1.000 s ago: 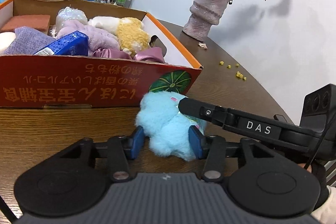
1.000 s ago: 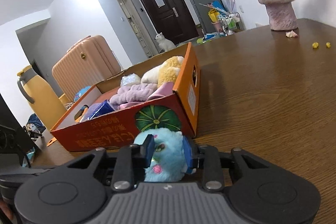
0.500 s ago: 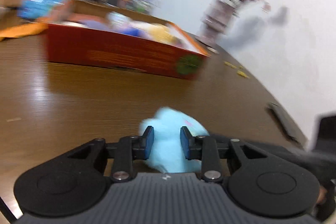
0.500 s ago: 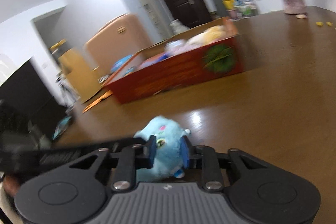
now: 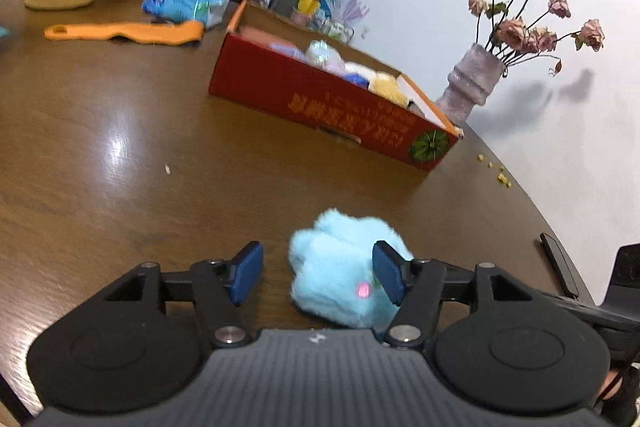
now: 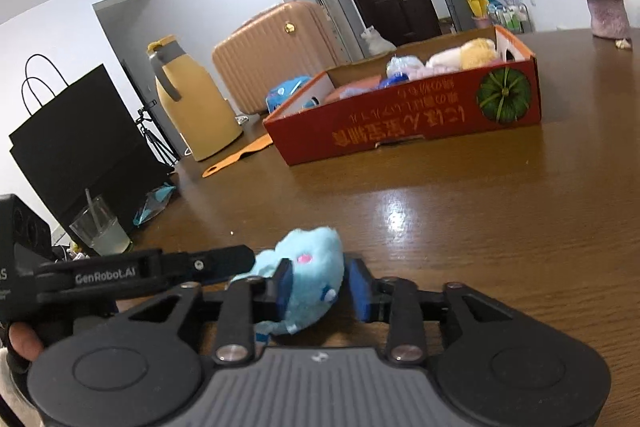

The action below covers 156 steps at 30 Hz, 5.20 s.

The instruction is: Organize soft objects

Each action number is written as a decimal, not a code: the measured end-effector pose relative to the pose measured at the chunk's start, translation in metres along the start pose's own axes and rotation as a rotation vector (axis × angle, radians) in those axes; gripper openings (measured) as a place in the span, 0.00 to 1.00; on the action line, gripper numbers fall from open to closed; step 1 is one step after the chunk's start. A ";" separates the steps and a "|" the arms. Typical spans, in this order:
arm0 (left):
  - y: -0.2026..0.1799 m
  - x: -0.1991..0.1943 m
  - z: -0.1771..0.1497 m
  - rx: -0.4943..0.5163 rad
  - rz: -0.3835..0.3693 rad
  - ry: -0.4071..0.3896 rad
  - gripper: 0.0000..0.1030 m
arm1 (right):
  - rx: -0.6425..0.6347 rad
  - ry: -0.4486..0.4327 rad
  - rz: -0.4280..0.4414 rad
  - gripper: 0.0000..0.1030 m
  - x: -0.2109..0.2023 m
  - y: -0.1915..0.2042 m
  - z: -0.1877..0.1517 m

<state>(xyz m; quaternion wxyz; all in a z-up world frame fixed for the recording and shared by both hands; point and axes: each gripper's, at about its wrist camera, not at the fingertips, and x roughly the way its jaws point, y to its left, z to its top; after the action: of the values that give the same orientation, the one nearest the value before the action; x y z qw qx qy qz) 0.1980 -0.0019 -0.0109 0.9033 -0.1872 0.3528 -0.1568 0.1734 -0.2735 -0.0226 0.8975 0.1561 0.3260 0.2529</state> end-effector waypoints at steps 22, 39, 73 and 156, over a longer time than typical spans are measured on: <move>0.013 0.017 0.013 -0.064 -0.161 0.035 0.37 | 0.013 0.033 0.023 0.30 0.032 -0.001 0.017; 0.042 0.101 0.205 0.112 -0.106 -0.092 0.32 | -0.203 -0.091 0.002 0.28 0.149 0.010 0.193; -0.031 0.021 0.177 0.278 0.103 -0.228 0.65 | -0.289 -0.108 -0.270 0.42 0.033 -0.006 0.189; -0.041 -0.173 -0.093 0.352 0.307 -0.554 1.00 | -0.344 -0.441 -0.346 1.00 -0.141 0.085 -0.109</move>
<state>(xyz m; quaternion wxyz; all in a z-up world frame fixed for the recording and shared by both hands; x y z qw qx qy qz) 0.0056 0.0129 0.0437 0.9960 -0.0089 0.0863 -0.0208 -0.0219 -0.2690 0.0058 0.9893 -0.0047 0.0980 0.1081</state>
